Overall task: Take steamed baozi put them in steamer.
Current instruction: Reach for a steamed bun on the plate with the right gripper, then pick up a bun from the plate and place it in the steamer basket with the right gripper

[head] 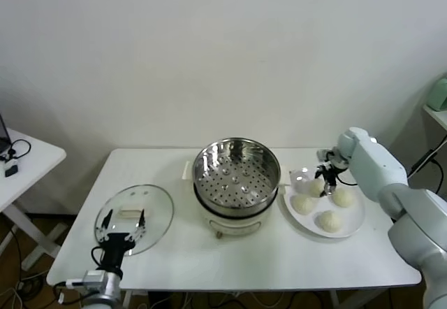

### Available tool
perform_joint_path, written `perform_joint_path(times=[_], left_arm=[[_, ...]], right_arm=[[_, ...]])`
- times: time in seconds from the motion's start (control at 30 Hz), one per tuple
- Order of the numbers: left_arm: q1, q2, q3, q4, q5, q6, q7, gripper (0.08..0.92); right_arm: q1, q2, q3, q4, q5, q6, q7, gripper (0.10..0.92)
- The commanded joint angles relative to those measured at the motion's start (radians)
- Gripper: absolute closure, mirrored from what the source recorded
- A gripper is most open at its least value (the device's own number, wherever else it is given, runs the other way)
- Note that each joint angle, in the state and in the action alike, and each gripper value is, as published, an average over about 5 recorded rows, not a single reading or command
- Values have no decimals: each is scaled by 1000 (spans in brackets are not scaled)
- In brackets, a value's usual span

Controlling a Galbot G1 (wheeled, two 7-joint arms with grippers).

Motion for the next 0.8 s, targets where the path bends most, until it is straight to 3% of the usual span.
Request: perform_joint_path(times=[0.03, 0.3, 0.5, 0.8], left_arm=[[3, -2, -4, -3, -2, -1, -1, 177], [10, -2, -12, -8, -5, -3, -1, 177], [14, -1, -13, -10, -8, -4, 0, 177], [23, -1, -6, -18, -4, -3, 2, 177]], right_arm=[[1, 3, 15, -3, -19, 3, -1, 346], [37, -81, -79, 160, 44, 18, -18, 347], [160, -213, -286, 470, 133, 43, -31, 347], [402, -314, -467, 926, 10, 243, -23, 347]])
